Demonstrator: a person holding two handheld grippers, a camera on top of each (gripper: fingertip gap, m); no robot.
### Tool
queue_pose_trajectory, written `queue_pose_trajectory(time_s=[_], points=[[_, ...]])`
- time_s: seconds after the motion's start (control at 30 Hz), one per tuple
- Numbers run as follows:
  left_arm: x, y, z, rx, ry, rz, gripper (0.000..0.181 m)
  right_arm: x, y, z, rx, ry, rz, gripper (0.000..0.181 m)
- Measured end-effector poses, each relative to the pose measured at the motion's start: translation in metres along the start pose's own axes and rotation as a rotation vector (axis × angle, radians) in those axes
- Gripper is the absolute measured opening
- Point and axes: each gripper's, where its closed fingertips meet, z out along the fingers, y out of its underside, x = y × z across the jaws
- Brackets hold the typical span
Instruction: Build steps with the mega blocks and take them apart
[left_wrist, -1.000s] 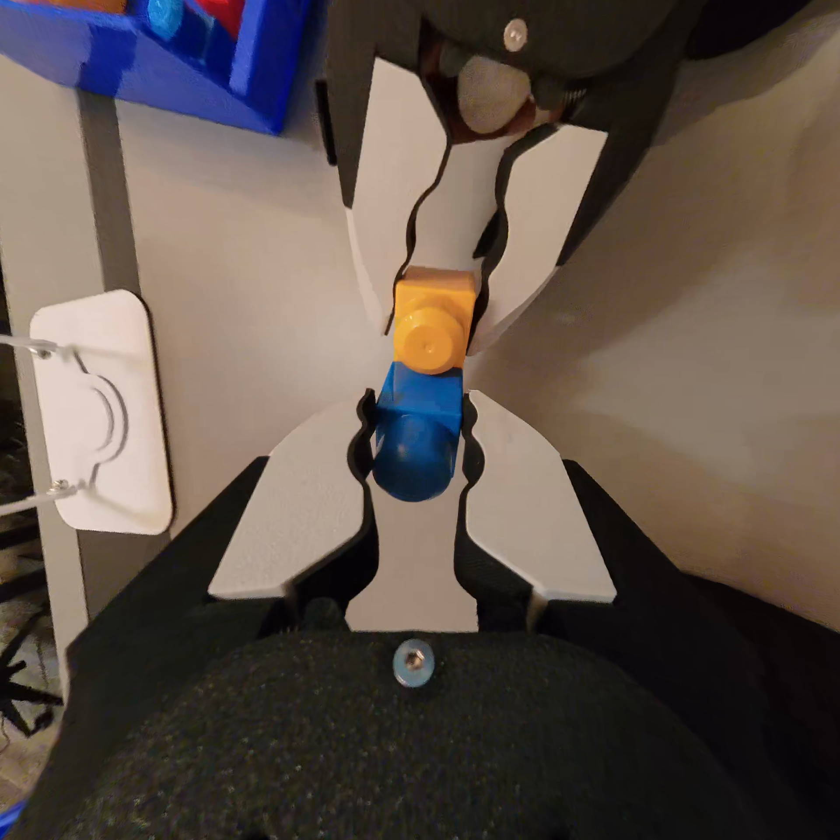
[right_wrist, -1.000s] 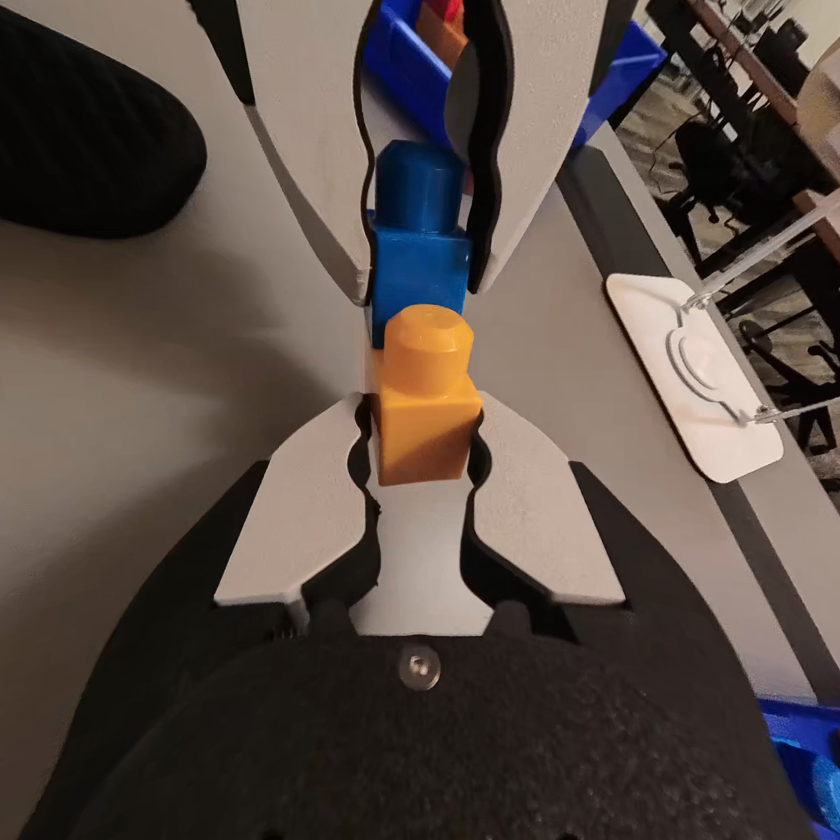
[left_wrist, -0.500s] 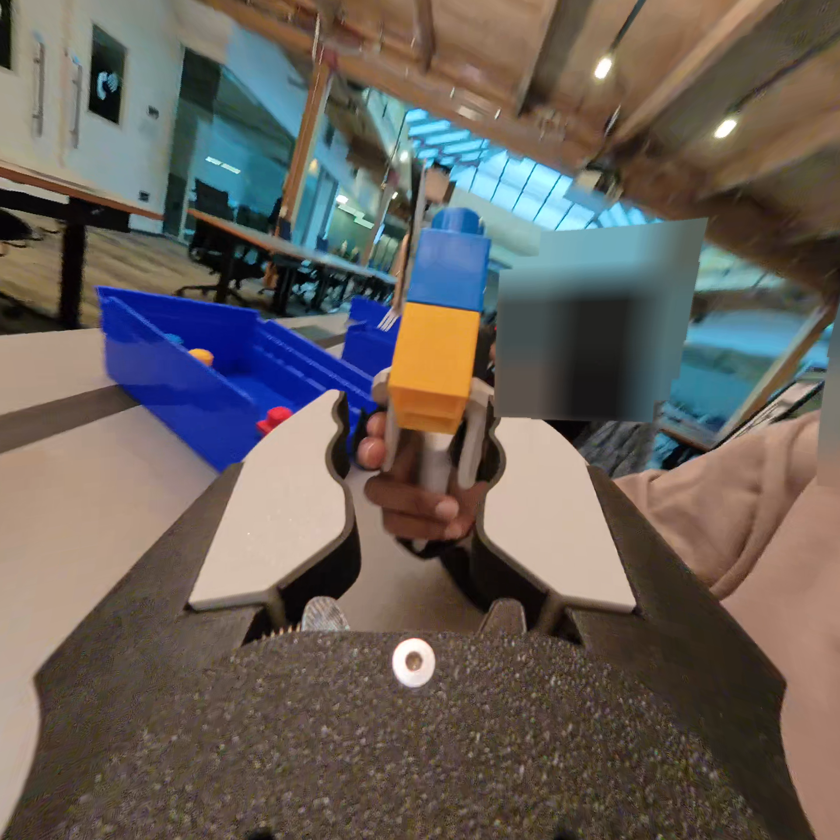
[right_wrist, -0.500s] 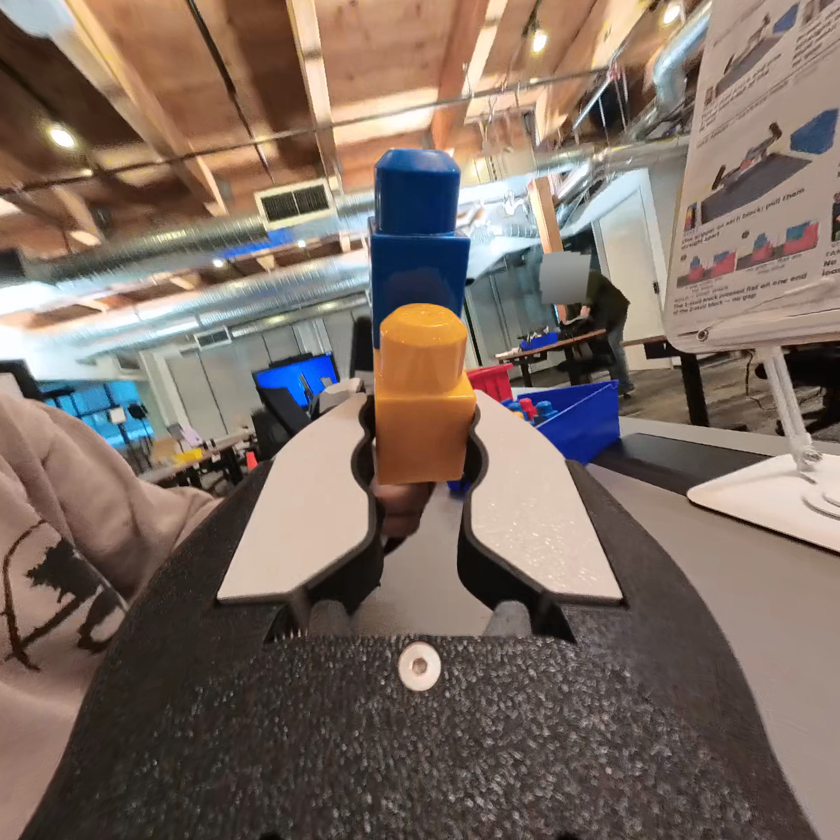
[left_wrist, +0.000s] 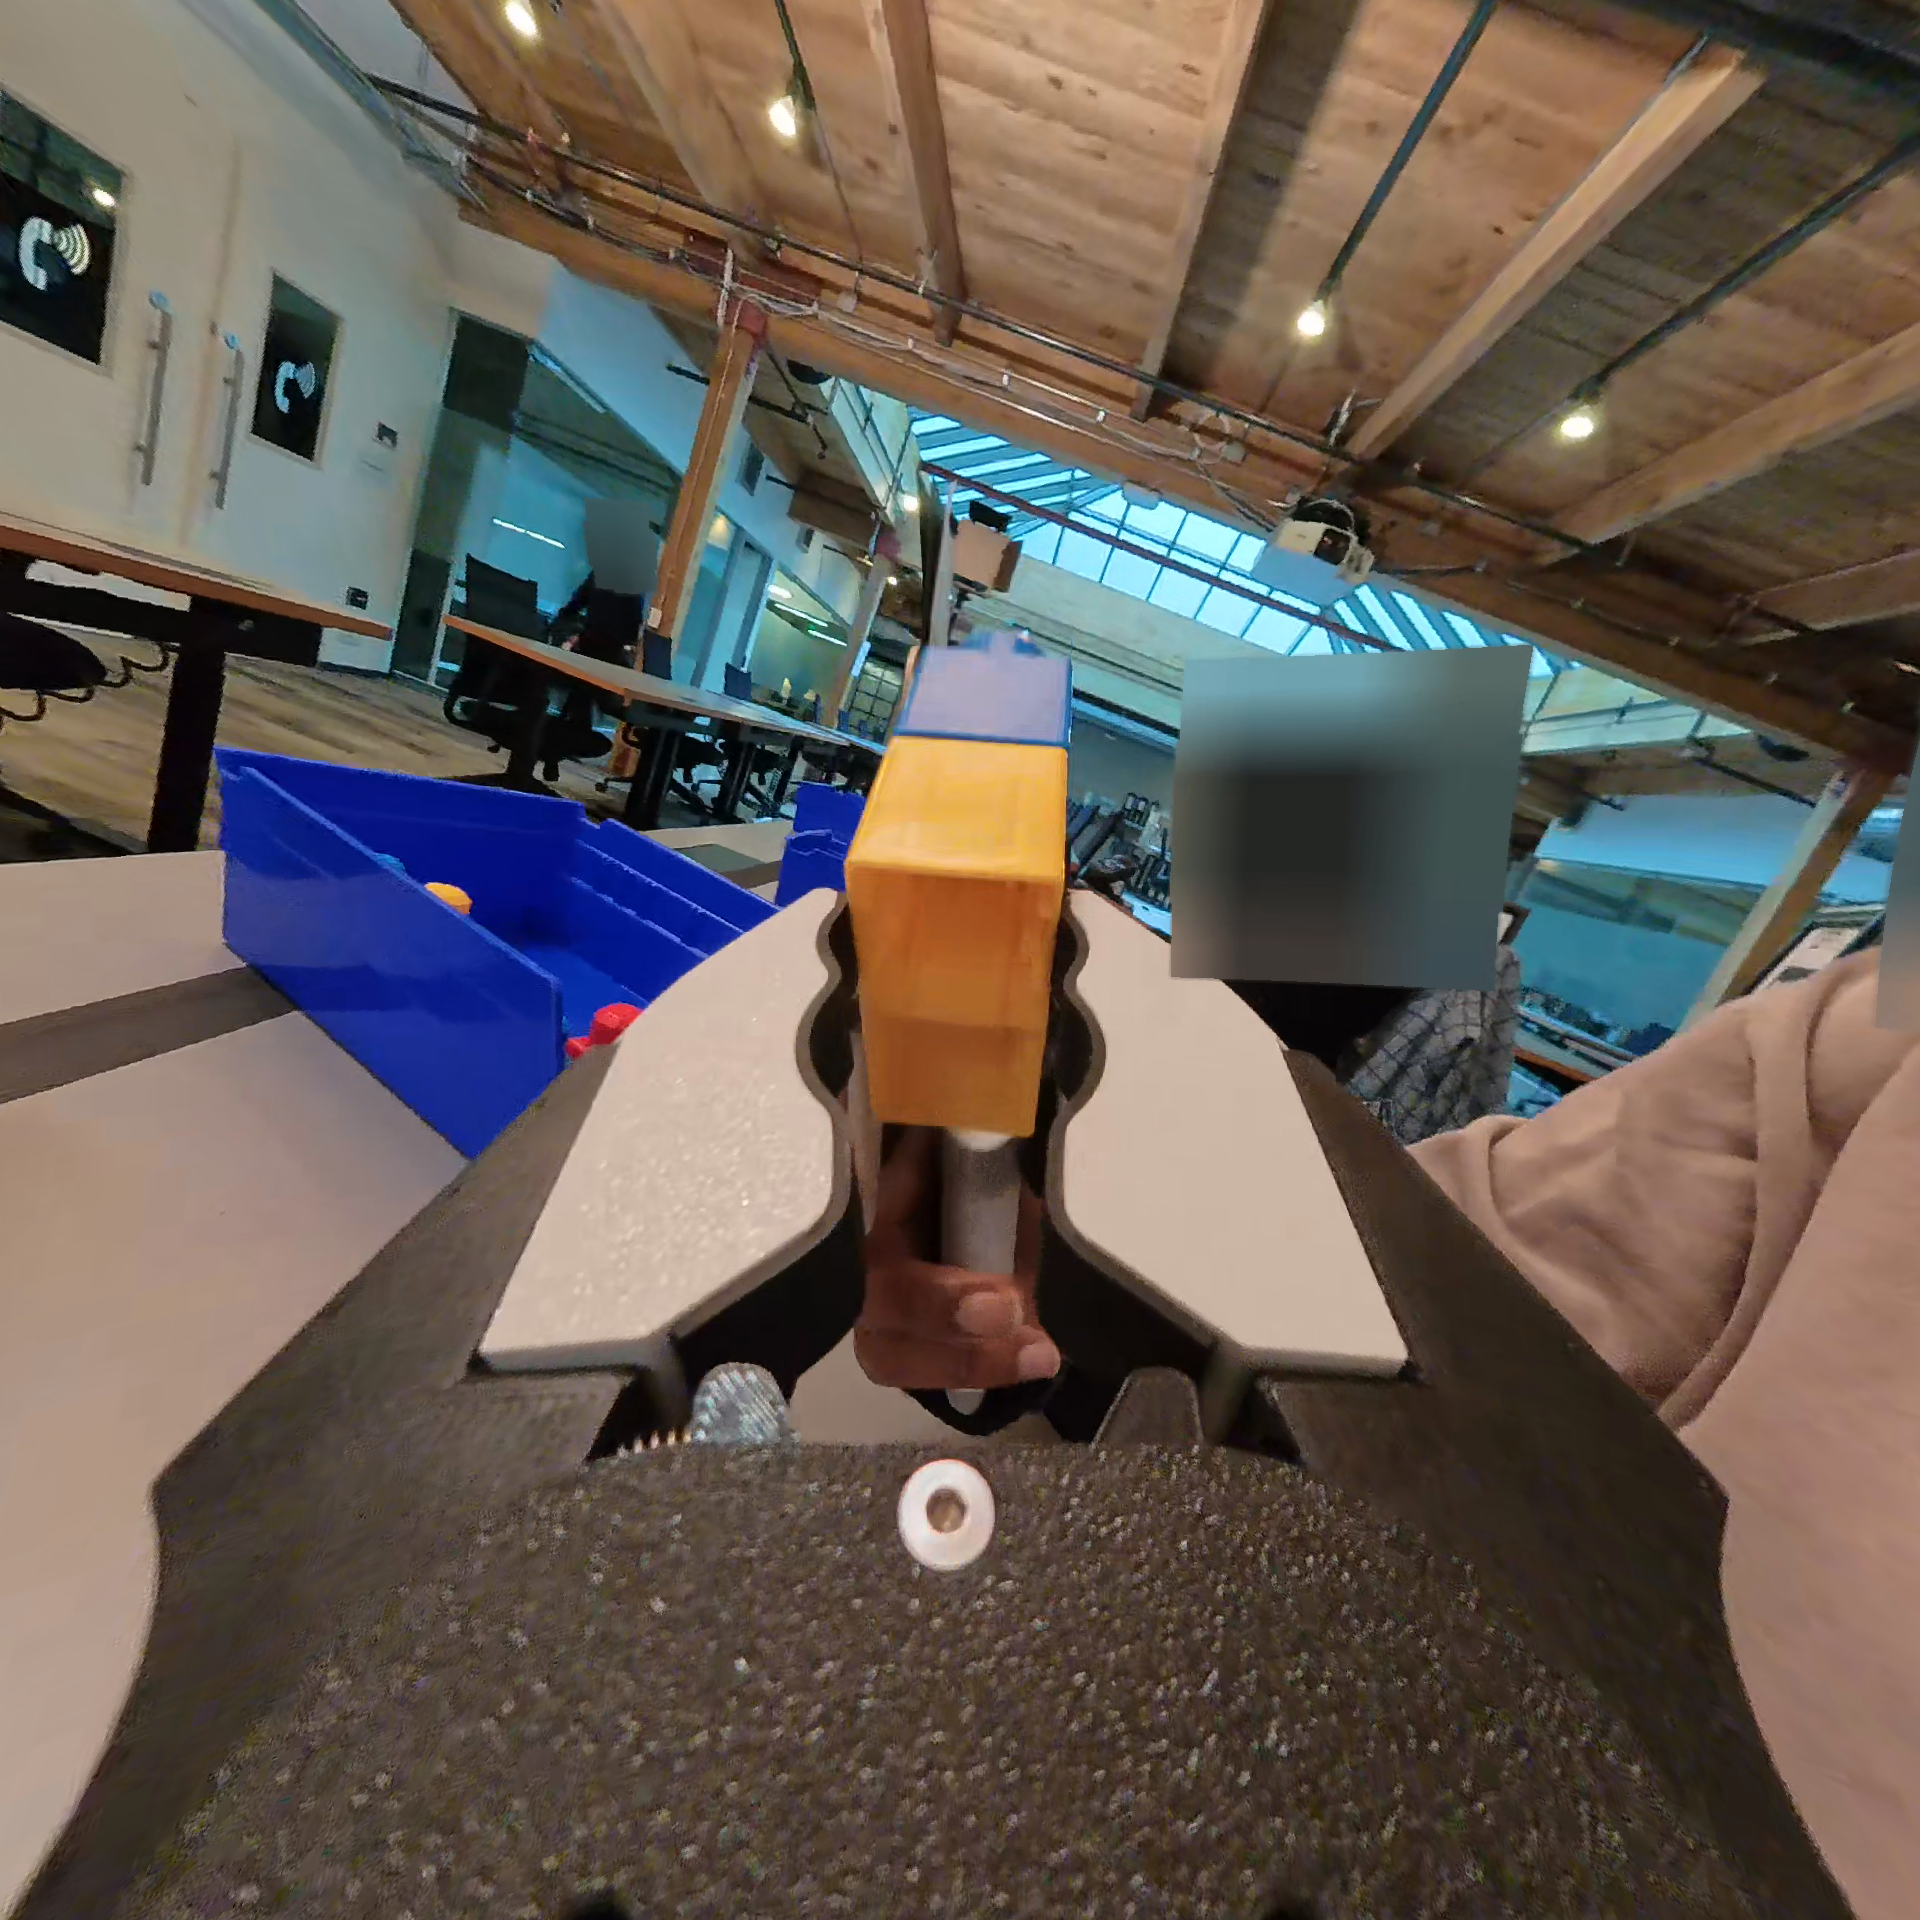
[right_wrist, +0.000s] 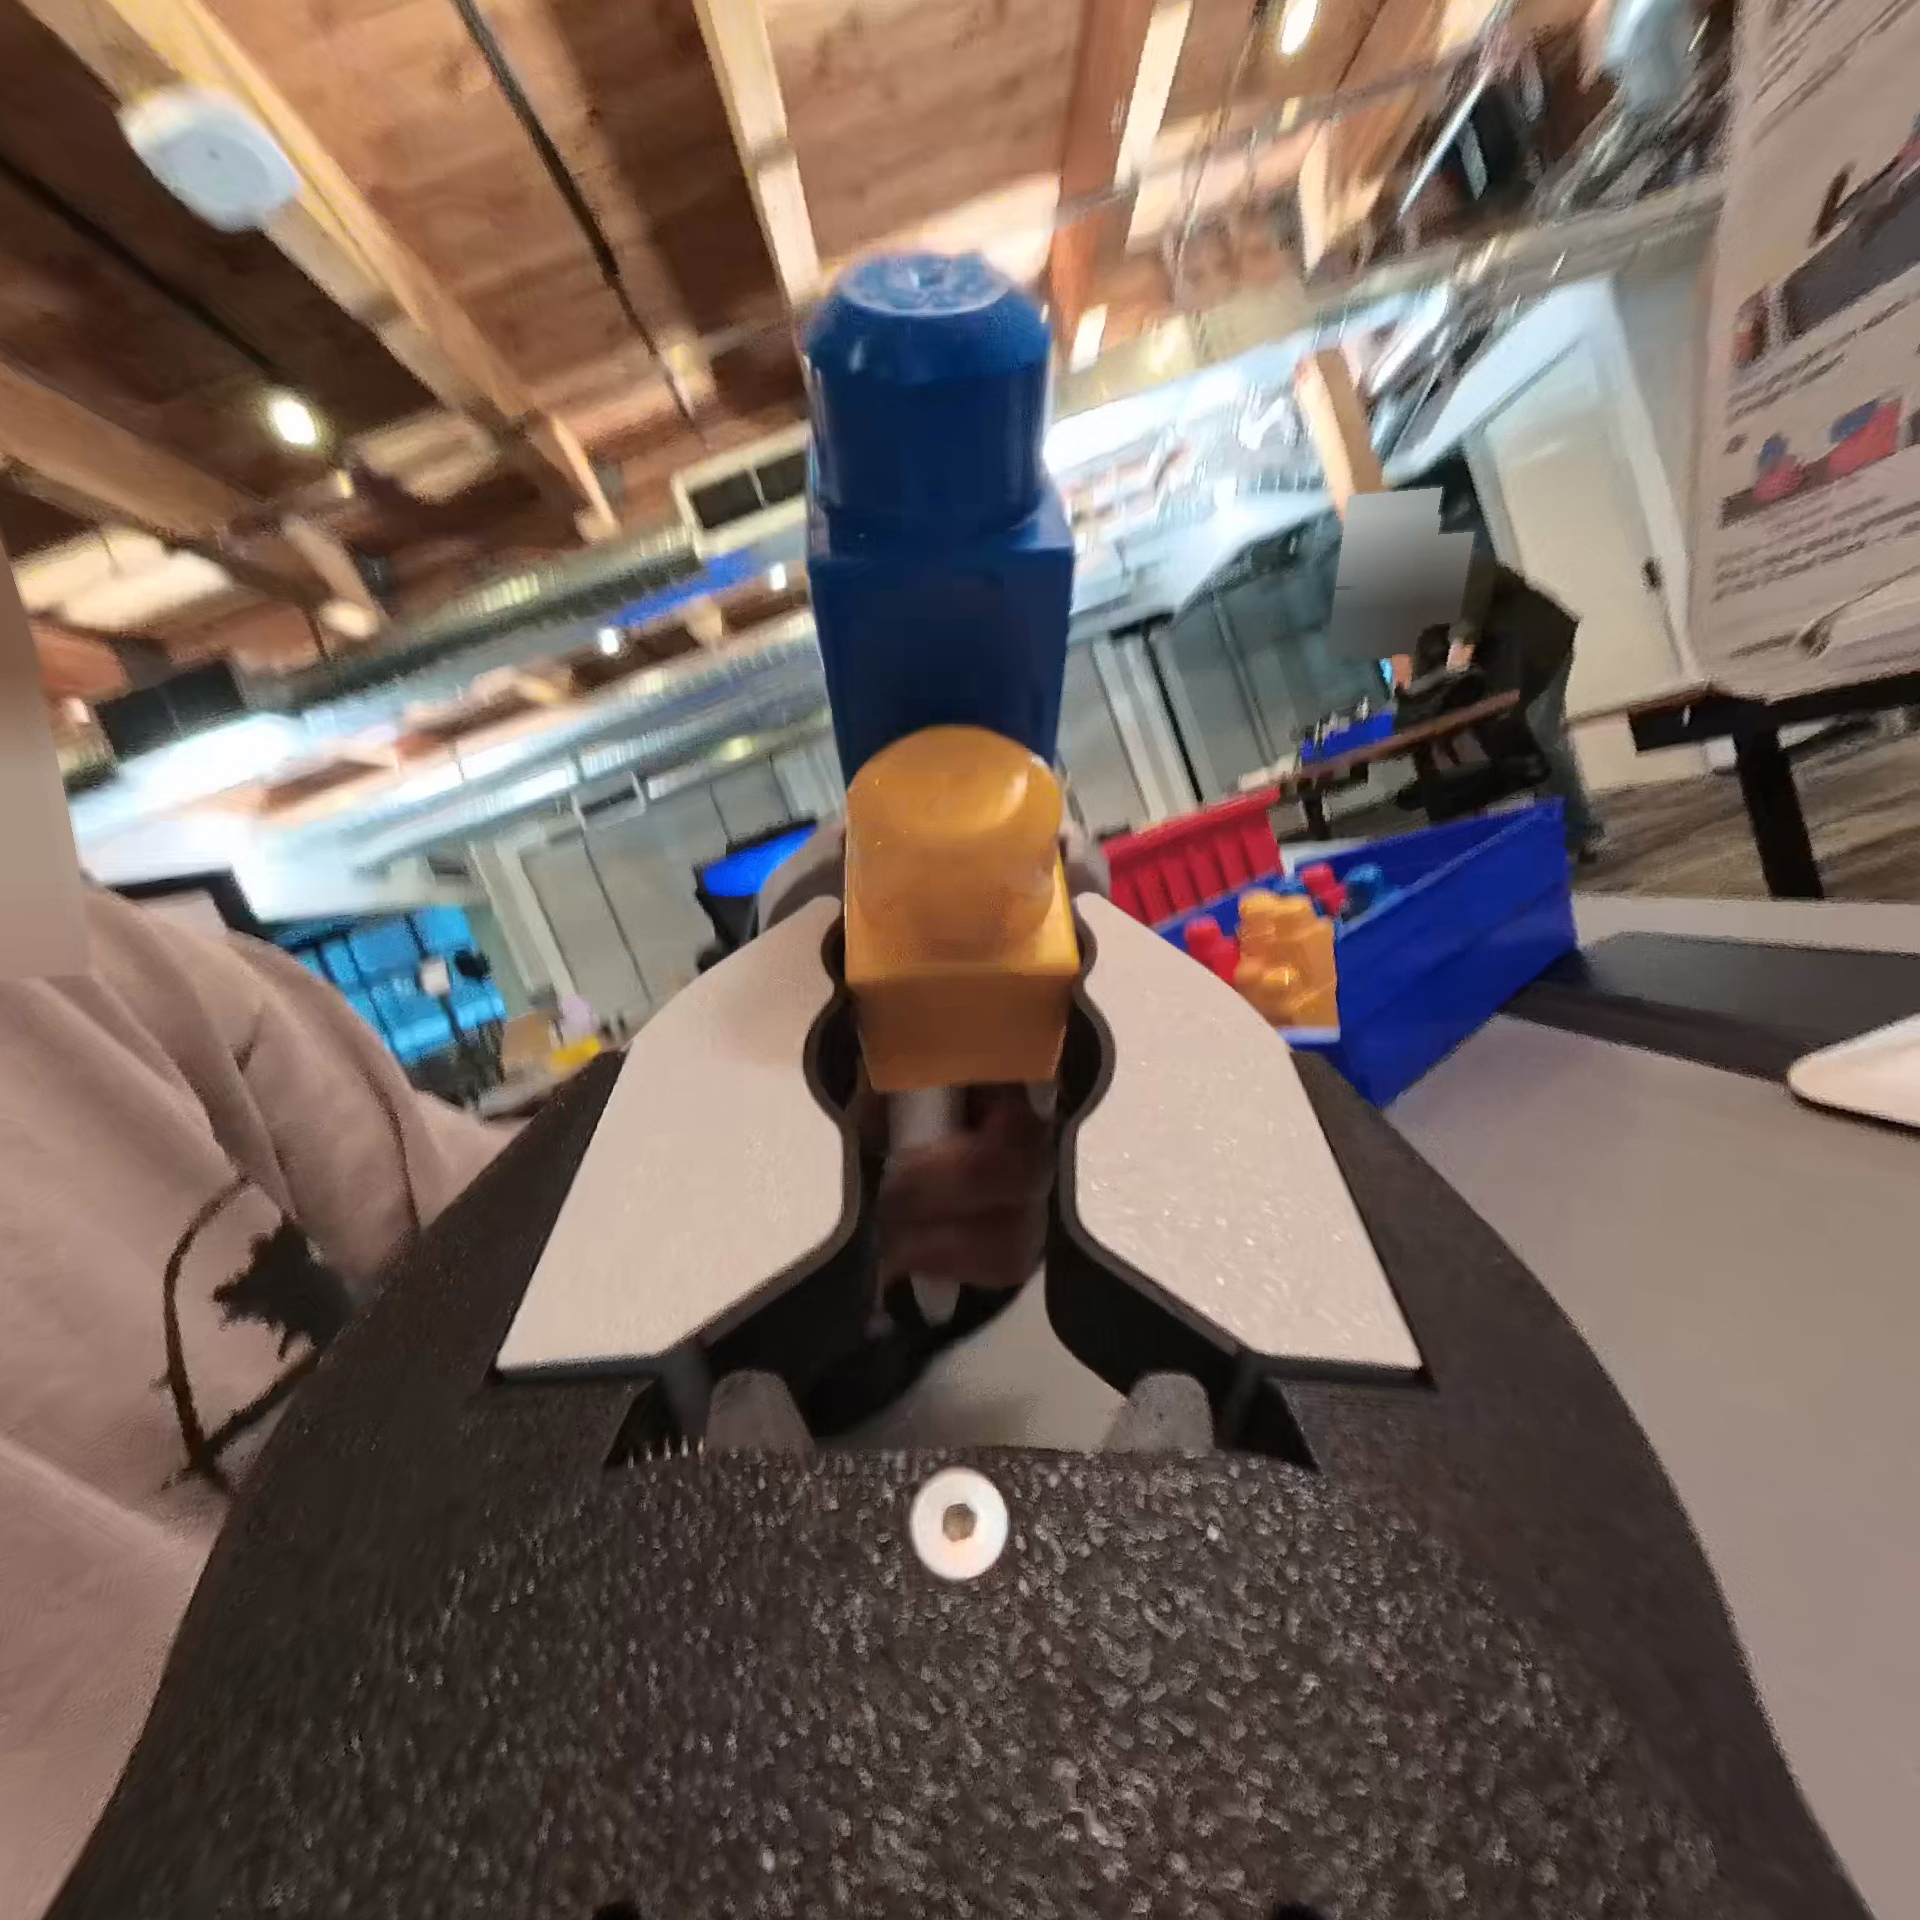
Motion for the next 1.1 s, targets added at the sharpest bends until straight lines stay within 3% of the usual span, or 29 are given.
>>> queue_pose_trajectory(time_s=[0.3, 0.4, 0.63, 0.77, 1.0, 1.1], points=[[-0.010, 0.000, -0.026, -0.091, -0.012, 0.098, 0.036, 0.010, 0.026, 0.001, -0.195, 0.051, -0.070, 0.043], [-0.017, 0.008, -0.041, -0.207, -0.003, 0.143, 0.036, 0.022, 0.022, -0.008, -0.268, 0.097, -0.124, 0.055], [-0.024, 0.041, -0.061, -0.447, 0.043, 0.232, 0.036, 0.021, 0.036, -0.025, -0.509, 0.094, -0.311, 0.058], [-0.025, 0.055, -0.059, -0.491, 0.047, 0.237, 0.036, 0.018, 0.047, -0.022, -0.518, 0.074, -0.291, 0.035], [-0.021, 0.056, -0.057, -0.487, 0.077, 0.240, 0.036, 0.014, 0.045, -0.028, -0.568, 0.036, -0.318, 0.035], [-0.031, 0.036, -0.068, -0.413, 0.039, 0.221, 0.036, 0.011, 0.013, -0.035, -0.455, 0.032, -0.296, 0.035]])
